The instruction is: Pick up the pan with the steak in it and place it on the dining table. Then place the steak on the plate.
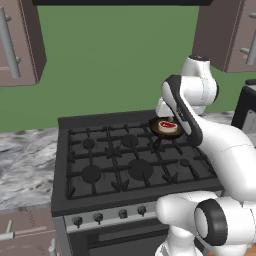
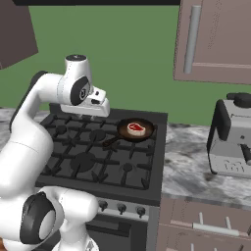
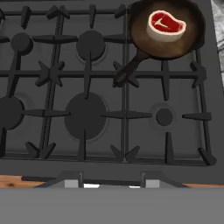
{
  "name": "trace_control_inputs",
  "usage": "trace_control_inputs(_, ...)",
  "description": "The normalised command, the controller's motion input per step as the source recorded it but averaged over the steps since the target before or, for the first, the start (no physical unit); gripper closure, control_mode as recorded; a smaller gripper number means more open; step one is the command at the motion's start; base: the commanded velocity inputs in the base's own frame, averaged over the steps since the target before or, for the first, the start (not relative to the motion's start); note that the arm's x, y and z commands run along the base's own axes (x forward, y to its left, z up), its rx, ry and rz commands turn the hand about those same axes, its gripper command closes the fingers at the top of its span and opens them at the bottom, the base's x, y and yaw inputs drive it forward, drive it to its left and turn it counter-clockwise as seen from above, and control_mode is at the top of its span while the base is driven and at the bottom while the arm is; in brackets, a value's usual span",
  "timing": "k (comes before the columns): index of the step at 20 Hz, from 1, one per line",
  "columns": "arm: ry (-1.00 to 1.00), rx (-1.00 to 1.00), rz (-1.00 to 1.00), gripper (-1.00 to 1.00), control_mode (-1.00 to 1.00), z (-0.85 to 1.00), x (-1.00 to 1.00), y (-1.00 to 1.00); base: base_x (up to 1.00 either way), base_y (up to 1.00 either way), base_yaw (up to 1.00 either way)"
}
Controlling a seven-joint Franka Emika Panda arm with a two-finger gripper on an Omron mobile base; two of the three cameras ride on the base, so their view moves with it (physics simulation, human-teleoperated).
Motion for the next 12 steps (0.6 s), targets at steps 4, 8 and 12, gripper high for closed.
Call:
trace_control_inputs(4, -0.01, 0.0, 0.0, -1.0, -1.0, 0.0, -0.04, 0.0, 0.0, 0.0, 0.0)
trace_control_inputs(8, -0.01, 0.0, 0.0, -1.0, -1.0, 0.0, 0.0, 0.0, 0.0, 0.0, 0.0)
trace_control_inputs(12, 0.0, -0.02, -0.01, -1.0, -1.0, -0.11, 0.01, 0.0, 0.0, 0.0, 0.0)
